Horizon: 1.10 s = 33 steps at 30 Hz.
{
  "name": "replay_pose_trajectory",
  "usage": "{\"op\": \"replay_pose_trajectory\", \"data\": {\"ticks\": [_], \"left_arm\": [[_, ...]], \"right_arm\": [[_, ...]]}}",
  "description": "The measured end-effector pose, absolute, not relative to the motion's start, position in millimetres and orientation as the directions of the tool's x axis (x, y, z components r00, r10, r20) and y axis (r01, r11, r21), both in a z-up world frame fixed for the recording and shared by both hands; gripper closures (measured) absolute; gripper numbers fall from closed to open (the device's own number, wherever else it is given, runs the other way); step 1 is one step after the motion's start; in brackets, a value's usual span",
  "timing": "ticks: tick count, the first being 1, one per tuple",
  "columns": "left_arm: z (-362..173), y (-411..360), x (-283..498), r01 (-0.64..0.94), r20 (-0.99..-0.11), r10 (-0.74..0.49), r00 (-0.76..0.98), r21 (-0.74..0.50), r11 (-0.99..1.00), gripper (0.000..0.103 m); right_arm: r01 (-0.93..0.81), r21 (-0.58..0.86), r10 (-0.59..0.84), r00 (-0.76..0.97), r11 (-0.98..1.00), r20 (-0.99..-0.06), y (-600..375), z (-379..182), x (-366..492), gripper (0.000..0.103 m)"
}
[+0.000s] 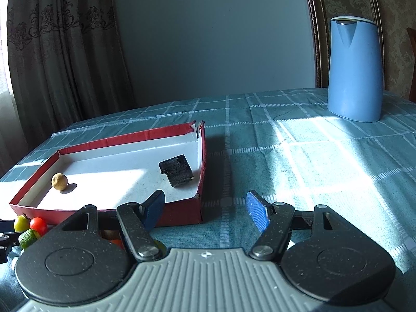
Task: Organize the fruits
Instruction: 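Move both tools back out of the box toward the remaining produce, then grasp a yellow-green tomato with the left tool while the right tool grasps a dark green tomato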
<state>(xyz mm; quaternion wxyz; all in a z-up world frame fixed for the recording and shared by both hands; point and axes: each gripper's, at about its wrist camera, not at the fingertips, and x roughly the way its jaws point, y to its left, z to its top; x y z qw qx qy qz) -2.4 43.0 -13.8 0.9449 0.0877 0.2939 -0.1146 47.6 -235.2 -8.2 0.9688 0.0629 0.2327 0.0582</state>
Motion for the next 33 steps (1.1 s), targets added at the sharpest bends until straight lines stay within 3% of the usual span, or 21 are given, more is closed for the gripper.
{"op": "replay_pose_trajectory", "data": {"ticks": [9, 24, 28, 30, 33], "left_arm": [[-15, 40, -5, 0.265, -0.569, -0.153, 0.808, 0.120, 0.957, 0.071], [-15, 40, -5, 0.251, -0.565, -0.133, 0.814, 0.135, 0.959, 0.065], [-15, 39, -7, 0.274, -0.563, -0.156, 0.812, 0.132, 0.953, 0.065], [-15, 37, -8, 0.279, -0.559, -0.153, 0.815, 0.147, 0.949, 0.065], [-15, 38, -7, 0.277, -0.564, -0.156, 0.811, 0.134, 0.952, 0.065]], "right_arm": [[-0.149, 0.222, 0.242, 0.838, 0.964, -0.489, -255, -18, 11, 0.034], [-0.295, 0.086, 0.292, 0.780, 0.952, -0.554, -204, -22, 26, 0.035], [-0.336, 0.079, 0.322, 0.769, 0.939, -0.552, -201, -21, 24, 0.045], [-0.364, 0.058, 0.335, 0.769, 0.930, -0.544, -198, -20, 21, 0.059], [-0.383, 0.038, 0.341, 0.767, 0.923, -0.544, -194, -20, 20, 0.060]]}}
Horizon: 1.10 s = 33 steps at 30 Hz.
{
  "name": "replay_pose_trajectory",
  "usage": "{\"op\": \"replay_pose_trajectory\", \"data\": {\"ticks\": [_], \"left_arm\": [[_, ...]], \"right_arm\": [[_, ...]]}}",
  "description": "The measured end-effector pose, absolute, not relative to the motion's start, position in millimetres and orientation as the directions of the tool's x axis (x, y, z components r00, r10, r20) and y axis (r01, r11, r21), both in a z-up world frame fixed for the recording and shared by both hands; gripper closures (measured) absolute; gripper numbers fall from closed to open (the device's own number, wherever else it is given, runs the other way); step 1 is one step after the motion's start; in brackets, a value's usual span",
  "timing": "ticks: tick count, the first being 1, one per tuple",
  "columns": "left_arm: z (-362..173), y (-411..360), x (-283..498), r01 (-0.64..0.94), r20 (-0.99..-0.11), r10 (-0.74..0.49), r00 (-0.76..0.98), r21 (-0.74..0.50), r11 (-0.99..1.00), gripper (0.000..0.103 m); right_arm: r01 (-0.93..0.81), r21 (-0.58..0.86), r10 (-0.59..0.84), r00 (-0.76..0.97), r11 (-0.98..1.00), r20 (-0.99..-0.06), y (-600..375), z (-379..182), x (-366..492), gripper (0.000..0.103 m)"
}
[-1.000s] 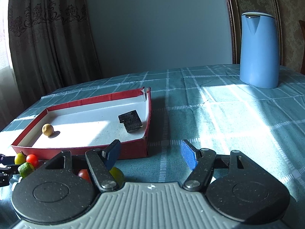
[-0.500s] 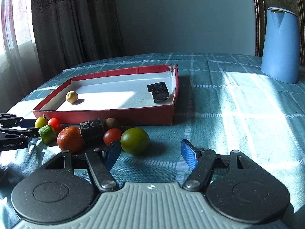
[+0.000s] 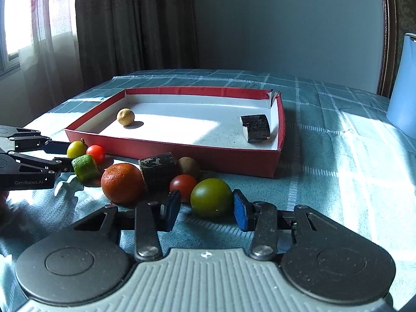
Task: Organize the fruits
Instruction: 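Grasp a yellow-green tomato with the left tool while the right tool grasps a dark green tomato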
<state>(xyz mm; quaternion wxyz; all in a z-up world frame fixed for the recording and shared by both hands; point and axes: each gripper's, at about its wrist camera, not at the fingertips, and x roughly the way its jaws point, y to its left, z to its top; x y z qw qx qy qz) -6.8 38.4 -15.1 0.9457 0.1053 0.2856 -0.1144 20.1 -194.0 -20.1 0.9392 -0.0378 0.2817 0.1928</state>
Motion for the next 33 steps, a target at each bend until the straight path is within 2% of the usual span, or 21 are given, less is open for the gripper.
{"op": "replay_pose_trajectory", "data": {"ticks": [4, 6, 10, 15, 33], "left_arm": [[-15, 37, -9, 0.272, -0.556, -0.148, 0.818, 0.147, 0.951, 0.065], [-15, 36, -10, 0.268, -0.553, -0.144, 0.821, 0.151, 0.951, 0.074], [-15, 37, -9, 0.269, -0.556, -0.145, 0.819, 0.147, 0.952, 0.074], [-15, 37, -10, 0.267, -0.552, -0.141, 0.822, 0.154, 0.951, 0.074], [-10, 41, -18, 0.218, -0.496, -0.116, 0.861, 0.153, 0.964, 0.074]], "right_arm": [[-0.372, 0.050, 0.340, 0.775, 0.927, -0.533, -197, -20, 18, 0.064], [-0.358, 0.065, 0.336, 0.780, 0.932, -0.528, -201, -19, 18, 0.070], [-0.340, 0.098, 0.338, 0.779, 0.935, -0.528, -207, -20, 22, 0.070], [-0.332, 0.074, 0.320, 0.790, 0.940, -0.523, -205, -19, 19, 0.071], [-0.275, 0.048, 0.272, 0.879, 0.960, -0.392, -213, -8, -4, 0.071]]}}
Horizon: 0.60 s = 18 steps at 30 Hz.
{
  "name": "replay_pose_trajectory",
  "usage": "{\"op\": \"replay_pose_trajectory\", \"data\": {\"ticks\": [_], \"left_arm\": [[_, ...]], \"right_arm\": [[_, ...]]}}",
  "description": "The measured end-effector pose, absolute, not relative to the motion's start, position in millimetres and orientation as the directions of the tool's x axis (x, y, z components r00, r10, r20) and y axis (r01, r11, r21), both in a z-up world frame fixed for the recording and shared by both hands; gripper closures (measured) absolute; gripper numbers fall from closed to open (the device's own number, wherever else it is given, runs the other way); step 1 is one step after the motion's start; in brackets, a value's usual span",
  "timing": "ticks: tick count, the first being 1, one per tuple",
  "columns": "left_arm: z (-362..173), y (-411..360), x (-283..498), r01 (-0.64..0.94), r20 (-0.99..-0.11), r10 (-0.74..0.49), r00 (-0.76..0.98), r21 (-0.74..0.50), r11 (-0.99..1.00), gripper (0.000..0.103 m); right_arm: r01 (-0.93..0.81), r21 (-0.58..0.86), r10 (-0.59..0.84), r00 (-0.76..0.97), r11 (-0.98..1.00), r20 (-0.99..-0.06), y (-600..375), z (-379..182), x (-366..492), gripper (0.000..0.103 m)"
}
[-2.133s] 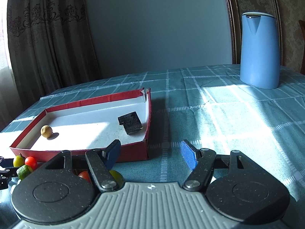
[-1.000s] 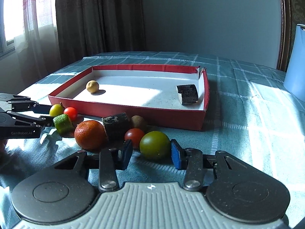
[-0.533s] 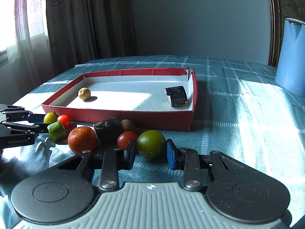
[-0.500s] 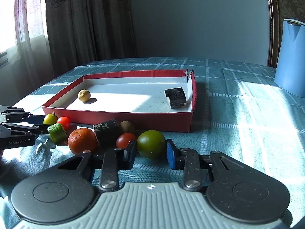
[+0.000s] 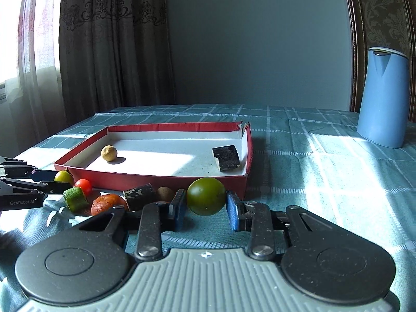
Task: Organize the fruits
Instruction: 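Grasp a yellow-green tomato with the left tool while the right tool grasps a dark green tomato, then lower both tomatoes into the box and open both tools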
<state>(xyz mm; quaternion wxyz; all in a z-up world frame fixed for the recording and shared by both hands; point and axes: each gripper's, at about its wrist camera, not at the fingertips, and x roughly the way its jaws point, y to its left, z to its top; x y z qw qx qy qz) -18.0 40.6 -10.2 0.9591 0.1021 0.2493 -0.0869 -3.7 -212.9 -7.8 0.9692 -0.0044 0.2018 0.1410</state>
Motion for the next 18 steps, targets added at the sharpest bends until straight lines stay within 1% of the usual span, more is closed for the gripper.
{"op": "replay_pose_trajectory", "data": {"ticks": [9, 14, 18], "left_arm": [[-7, 44, -21, 0.199, -0.466, -0.114, 0.878, 0.138, 0.970, 0.074], [0, 51, -17, 0.206, -0.470, -0.146, 0.871, 0.078, 0.975, 0.074], [6, 48, -11, 0.201, -0.464, -0.141, 0.875, 0.082, 0.976, 0.074]], "right_arm": [[-0.252, 0.056, 0.254, 0.896, 0.966, -0.363, -213, -1, -6, 0.071], [-0.254, 0.018, 0.245, 0.910, 0.967, -0.335, -207, 14, 0, 0.071], [-0.264, -0.010, 0.247, 0.915, 0.965, -0.319, -196, 24, 10, 0.071]]}}
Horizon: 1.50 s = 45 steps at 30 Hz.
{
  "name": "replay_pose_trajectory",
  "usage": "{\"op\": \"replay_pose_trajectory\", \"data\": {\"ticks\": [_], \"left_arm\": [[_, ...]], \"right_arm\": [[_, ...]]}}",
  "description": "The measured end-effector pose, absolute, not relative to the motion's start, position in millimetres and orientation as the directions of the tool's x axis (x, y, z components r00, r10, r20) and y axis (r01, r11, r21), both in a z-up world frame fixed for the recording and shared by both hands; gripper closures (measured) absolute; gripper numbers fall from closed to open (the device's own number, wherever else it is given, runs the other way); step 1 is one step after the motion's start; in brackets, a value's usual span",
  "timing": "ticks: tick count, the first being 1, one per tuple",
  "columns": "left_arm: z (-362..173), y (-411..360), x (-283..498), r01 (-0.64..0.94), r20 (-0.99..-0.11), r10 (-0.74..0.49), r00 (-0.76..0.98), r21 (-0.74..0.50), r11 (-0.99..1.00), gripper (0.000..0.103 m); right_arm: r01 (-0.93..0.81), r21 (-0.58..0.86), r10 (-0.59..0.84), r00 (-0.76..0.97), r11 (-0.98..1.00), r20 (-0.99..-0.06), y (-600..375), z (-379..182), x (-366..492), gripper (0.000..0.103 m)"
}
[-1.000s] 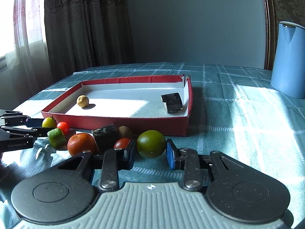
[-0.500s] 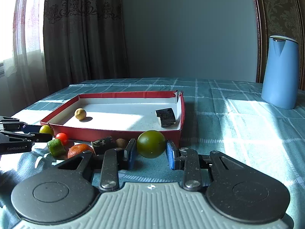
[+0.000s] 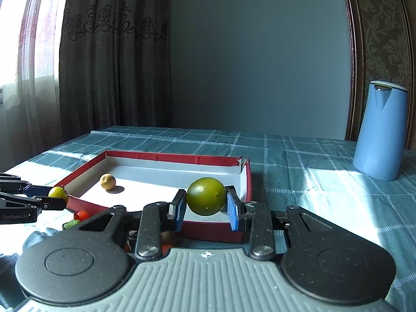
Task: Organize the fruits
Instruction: 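Lower both tomatoes into the box and open both tools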
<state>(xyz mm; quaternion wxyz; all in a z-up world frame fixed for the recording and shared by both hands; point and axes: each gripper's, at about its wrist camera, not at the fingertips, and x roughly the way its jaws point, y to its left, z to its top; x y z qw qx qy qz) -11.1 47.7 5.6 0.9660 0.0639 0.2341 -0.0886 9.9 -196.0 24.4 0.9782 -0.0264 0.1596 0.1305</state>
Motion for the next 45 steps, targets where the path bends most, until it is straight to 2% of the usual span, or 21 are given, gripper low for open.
{"op": "replay_pose_trajectory", "data": {"ticks": [11, 23, 32, 36, 38, 40, 42, 45], "left_arm": [[22, 24, 21, 0.247, -0.465, -0.184, 0.866, 0.077, 0.966, 0.074], [6, -2, 89, 0.174, -0.552, -0.089, 0.829, 0.104, 0.979, 0.074], [-1, -13, 112, 0.174, -0.569, -0.076, 0.818, 0.119, 0.978, 0.073], [-4, -13, 114, 0.161, -0.575, -0.057, 0.816, 0.131, 0.978, 0.069], [-2, -11, 112, 0.158, -0.569, -0.061, 0.820, 0.123, 0.980, 0.060], [-1, -7, 108, 0.153, -0.561, -0.067, 0.825, 0.108, 0.982, 0.057], [1, -3, 105, 0.141, -0.552, -0.062, 0.832, 0.101, 0.985, 0.049], [2, 2, 98, 0.118, -0.537, -0.046, 0.842, 0.100, 0.988, 0.045]], "right_arm": [[-0.295, -0.075, 0.247, 0.894, 0.952, -0.373, -152, 23, 60, 0.071], [-0.279, -0.065, 0.216, 0.852, 0.958, -0.476, -136, 1, 120, 0.071], [-0.266, -0.033, 0.213, 0.834, 0.963, -0.509, -142, -7, 137, 0.071], [-0.272, -0.020, 0.225, 0.831, 0.962, -0.509, -142, -7, 139, 0.071], [-0.281, -0.002, 0.240, 0.825, 0.960, -0.512, -143, -7, 140, 0.070], [-0.285, 0.014, 0.253, 0.827, 0.958, -0.503, -146, -7, 138, 0.065], [-0.290, 0.027, 0.266, 0.833, 0.957, -0.486, -148, -6, 134, 0.047], [-0.274, 0.030, 0.258, 0.856, 0.961, -0.447, -150, -2, 123, 0.037]]}}
